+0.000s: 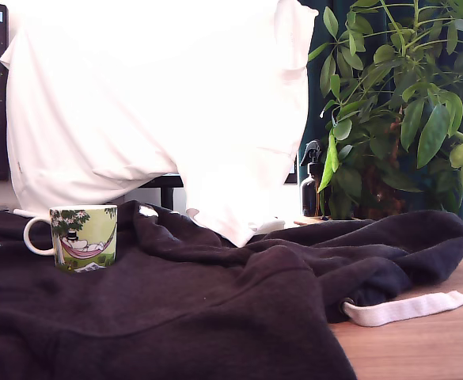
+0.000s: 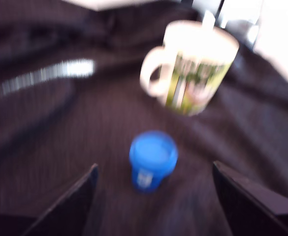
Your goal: Pick the blue coffee capsule and place it inside the green coffee cup
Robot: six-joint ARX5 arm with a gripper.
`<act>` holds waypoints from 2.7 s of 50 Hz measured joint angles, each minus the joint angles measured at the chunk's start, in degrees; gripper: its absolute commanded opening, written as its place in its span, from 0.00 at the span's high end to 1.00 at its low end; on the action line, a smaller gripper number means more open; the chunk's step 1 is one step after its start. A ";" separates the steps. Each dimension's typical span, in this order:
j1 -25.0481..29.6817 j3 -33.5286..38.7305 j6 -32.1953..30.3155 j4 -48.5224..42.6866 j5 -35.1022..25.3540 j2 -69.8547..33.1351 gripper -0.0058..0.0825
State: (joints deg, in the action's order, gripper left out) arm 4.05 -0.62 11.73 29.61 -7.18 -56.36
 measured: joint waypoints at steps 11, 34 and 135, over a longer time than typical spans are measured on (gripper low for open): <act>0.00 -6.14 -3.13 1.31 0.00 -11.17 0.16; 0.00 -14.75 -8.61 4.11 0.20 -27.19 0.47; 0.44 -16.94 -11.80 -5.90 -2.19 -3.34 0.76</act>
State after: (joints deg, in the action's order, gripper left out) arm 4.49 -17.56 -0.08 23.70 -9.37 -59.70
